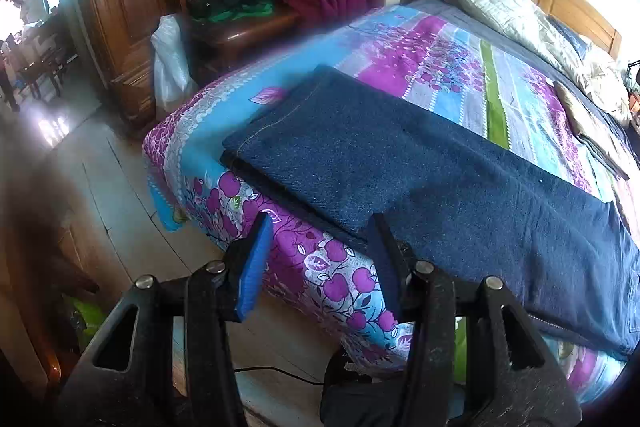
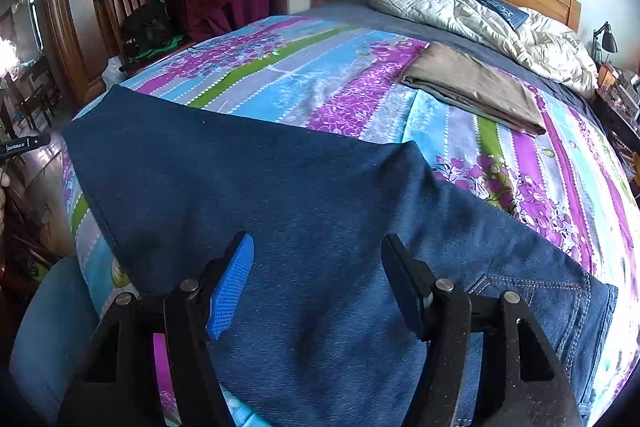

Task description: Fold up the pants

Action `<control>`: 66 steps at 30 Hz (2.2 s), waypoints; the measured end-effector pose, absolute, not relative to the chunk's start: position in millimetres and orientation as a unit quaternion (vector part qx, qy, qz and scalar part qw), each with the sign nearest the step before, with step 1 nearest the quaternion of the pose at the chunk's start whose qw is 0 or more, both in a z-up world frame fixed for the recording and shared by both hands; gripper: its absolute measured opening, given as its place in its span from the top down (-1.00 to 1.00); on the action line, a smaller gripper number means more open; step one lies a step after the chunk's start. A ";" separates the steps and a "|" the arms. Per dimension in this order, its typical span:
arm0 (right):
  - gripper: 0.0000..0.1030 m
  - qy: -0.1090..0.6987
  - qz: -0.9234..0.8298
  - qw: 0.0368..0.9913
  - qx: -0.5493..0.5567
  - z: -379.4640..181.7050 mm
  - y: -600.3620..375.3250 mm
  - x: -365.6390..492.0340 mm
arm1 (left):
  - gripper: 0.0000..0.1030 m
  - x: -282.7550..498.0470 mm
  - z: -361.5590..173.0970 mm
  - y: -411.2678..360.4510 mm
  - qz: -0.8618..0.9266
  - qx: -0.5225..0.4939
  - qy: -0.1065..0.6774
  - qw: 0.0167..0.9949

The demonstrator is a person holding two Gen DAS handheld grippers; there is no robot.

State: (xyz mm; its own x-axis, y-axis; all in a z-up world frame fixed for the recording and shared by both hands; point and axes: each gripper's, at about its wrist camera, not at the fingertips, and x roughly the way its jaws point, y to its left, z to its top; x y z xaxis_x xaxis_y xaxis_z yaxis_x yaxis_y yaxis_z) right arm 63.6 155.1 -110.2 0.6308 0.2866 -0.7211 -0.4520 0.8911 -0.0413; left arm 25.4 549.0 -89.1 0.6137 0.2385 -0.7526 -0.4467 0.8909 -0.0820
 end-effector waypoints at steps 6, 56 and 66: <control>-0.35 0.381 0.210 0.892 -0.119 -116.8 165.3 61.8 | 0.02 24.7 -98.7 581.2 0.150 -0.219 0.376 0.888; -0.35 0.392 0.271 0.868 -0.139 -108.9 259.2 77.0 | 0.19 15.9 -195.3 688.8 0.021 -0.569 0.241 0.786; -0.35 0.388 0.300 0.857 -0.159 -119.3 287.1 75.5 | 0.20 25.0 -200.3 696.7 -0.006 -0.595 0.222 0.772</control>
State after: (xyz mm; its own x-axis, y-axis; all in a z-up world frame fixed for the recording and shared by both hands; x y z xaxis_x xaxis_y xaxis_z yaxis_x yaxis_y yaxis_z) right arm 75.5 287.1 -119.3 0.5189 0.3901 -0.7607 -0.6371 0.7697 -0.0399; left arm 25.0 696.7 -200.3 0.9010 -0.2731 -0.3369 -0.2561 0.2921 -0.9215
